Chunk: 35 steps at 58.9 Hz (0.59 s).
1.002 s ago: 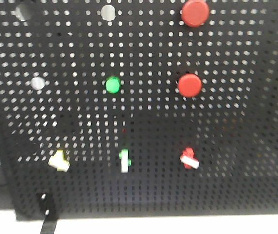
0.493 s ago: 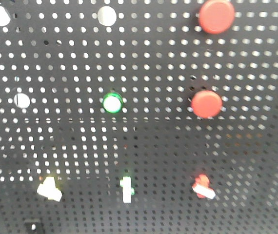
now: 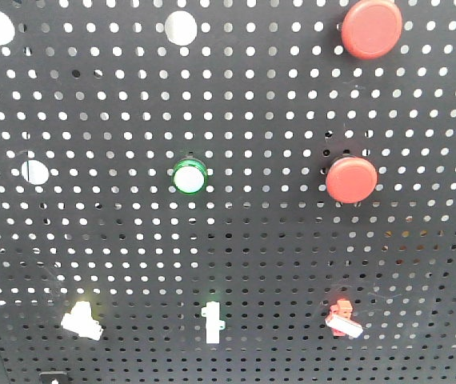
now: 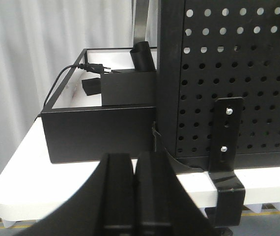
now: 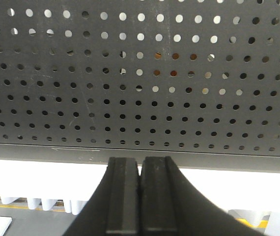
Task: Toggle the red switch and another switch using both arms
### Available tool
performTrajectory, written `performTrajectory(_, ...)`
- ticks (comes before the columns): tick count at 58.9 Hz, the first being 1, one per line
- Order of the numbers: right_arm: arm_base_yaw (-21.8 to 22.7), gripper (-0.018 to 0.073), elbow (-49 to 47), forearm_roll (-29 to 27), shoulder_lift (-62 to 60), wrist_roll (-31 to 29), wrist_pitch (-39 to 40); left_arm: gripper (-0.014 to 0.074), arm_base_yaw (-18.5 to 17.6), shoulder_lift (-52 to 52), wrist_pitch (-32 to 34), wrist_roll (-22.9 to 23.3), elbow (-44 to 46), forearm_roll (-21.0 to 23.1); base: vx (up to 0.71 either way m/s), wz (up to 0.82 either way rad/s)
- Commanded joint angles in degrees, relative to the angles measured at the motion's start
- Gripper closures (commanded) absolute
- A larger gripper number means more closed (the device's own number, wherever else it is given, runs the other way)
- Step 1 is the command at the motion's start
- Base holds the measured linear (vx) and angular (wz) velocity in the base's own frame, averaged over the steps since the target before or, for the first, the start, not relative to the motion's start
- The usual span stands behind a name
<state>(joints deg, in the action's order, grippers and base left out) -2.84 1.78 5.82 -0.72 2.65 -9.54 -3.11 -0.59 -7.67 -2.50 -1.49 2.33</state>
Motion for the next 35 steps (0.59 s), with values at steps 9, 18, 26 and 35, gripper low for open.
performTrajectory(9, 0.36, 0.0566, 0.26, 0.30, -0.14, -0.25, 5.94, 0.0594, 0.07, -1.00, 5.21, -0.07, -1.05, 0.04, 0.00, 0.00)
performTrajectory(18, 0.36, 0.0566, 0.26, 0.22, -0.14, -0.19, 9.54, 0.0594, 0.07, -1.00, 7.36, -0.07, -1.05, 0.38, 0.00, 0.00)
performTrajectory(26, 0.37, 0.0566, 0.26, 0.56, -0.14, -0.11, 12.10, 0.0594, 0.07, -1.00, 9.94, -0.07, -1.05, 0.39, 0.00, 0.00)
performTrajectory(35, 0.37, 0.0566, -2.27, -3.51, -0.14, 2.67, 19.21, 0.0594, 0.07, -1.00, 18.48, 1.66, 0.82, 1.12, 0.00, 0.00)
